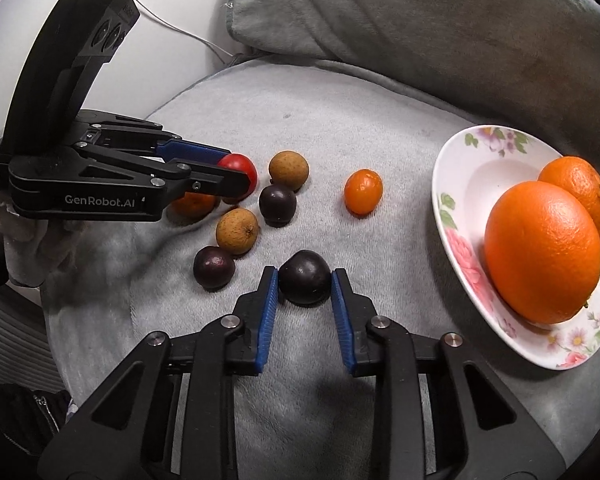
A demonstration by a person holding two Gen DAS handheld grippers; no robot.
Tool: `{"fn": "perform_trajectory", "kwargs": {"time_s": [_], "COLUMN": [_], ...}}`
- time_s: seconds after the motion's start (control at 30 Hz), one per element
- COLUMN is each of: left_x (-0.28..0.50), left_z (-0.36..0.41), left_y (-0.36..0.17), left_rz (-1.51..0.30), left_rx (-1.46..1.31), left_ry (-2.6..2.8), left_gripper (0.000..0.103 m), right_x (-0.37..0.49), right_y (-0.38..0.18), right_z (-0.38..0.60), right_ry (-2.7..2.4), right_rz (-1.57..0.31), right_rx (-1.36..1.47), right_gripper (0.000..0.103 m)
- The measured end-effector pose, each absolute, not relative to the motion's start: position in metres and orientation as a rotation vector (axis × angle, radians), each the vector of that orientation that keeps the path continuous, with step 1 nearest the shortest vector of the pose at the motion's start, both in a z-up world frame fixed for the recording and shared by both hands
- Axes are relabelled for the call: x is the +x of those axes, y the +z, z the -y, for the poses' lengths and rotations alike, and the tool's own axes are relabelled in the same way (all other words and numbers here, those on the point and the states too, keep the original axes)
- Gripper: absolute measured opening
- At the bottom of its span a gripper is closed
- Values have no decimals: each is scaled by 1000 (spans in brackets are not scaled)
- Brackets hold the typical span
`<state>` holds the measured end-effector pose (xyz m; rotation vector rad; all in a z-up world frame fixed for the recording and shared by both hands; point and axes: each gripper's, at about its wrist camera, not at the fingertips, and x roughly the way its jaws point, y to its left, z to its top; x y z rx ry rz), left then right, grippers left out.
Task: Organize fruits
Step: 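Grasp and lift the dark plum with the right gripper while the left gripper grasps the red tomato, then carry the plum with the right gripper while the left gripper carries the tomato to the plate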
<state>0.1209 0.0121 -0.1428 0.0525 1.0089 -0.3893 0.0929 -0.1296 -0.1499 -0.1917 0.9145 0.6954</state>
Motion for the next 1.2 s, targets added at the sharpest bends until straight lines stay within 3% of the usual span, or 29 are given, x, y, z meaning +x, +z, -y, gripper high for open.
{"fn": "perform_trajectory", "kwargs": {"time_s": [0.57, 1.2], "left_x": [118, 132], "left_z": [-28, 11], "left_y": [-119, -99], "left_rz": [-917, -841], "left_rx": [-94, -170], "left_ry": [-386, -484], "left_gripper": [28, 28], "right_x": [84, 81], "right_y": [-121, -86], "right_z": [160, 239], "right_ry": [643, 484], "right_rz": [-829, -718], "right_rx": [-99, 4], "right_gripper": [27, 27]}}
